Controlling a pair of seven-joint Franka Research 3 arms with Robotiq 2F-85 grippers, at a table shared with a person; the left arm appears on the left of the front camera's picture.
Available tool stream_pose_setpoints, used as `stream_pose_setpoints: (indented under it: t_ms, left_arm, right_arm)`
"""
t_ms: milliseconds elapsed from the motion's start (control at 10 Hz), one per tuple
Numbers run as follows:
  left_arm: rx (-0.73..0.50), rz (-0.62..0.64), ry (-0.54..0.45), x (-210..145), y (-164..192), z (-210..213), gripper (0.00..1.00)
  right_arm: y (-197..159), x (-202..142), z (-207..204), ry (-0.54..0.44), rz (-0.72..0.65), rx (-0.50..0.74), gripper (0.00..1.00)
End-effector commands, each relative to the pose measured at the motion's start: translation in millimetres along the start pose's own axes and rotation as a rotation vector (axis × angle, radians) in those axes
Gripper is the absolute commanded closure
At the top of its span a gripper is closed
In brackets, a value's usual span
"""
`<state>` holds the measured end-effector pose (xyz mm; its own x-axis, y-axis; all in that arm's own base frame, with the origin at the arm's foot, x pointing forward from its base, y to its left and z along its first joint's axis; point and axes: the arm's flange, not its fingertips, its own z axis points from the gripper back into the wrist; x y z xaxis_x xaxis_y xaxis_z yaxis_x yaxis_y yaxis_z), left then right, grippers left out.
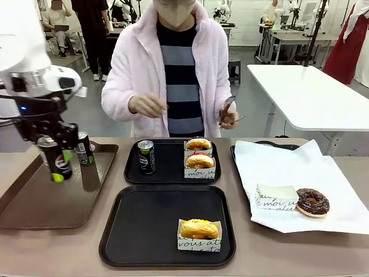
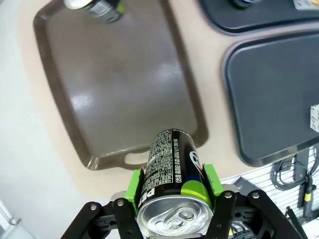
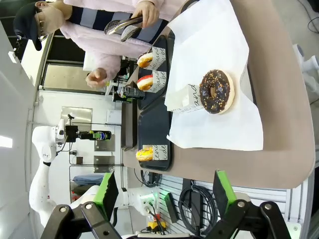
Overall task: Set up donuts and drinks on trays.
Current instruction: Pick up one Pepsi coke from the Handle tray and place it on the Flat Tray without a Pepsi coke.
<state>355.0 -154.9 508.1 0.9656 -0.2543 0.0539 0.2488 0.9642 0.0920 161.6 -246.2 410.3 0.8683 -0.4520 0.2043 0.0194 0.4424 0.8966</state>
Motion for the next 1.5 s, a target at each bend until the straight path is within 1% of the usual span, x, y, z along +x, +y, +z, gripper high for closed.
stream_pose_setpoints:
  t_ms: [0,200,500,800,900,1000,1100,1200,1300,1400]
  left_arm:
    - [0.013,-0.086,-0.041,6.9,-32.5,-3.2,0.41]
    - [0.029,-0.172,-0.059,8.8,-73.3,-3.2,0.41]
    - [0.049,-0.274,-0.061,9.2,-117.0,-2.3,0.41]
    - [0.033,-0.367,-0.077,19.2,-145.1,-7.2,0.41]
    - [0.017,-0.404,-0.041,19.3,-149.6,-10.6,0.41]
    - [0.028,-0.412,0.000,6.3,-139.1,-9.6,0.41]
    - [0.020,-0.460,0.034,-26.6,-118.1,-9.3,0.41]
    - [-0.001,-0.534,0.026,-67.0,-94.7,-12.6,0.41]
    - [-0.016,-0.582,0.025,-96.8,-78.0,-20.3,0.41]
    - [-0.016,-0.592,0.024,-105.5,-71.8,-23.6,0.41]
  right_arm:
    - [-1.5,-1.0,-0.4,0.006,0.001,0.006,0.00]
    - [-1.5,-1.0,-0.4,0.006,0.001,0.006,0.00]
    - [-1.5,-1.0,-0.4,0.006,0.001,0.006,0.00]
    - [-1.5,-1.0,-0.4,0.006,0.001,0.006,0.00]
    - [-1.5,-1.0,-0.4,0.006,0.001,0.006,0.00]
    - [-1.5,-1.0,-0.4,0.006,0.001,0.006,0.00]
    - [-1.5,-1.0,-0.4,0.006,0.001,0.006,0.00]
    - [-1.5,-1.0,-0.4,0.006,0.001,0.006,0.00]
    - [-1.5,-1.0,-0.4,0.006,0.001,0.006,0.00]
    - [-1.5,-1.0,-0.4,0.006,0.001,0.006,0.00]
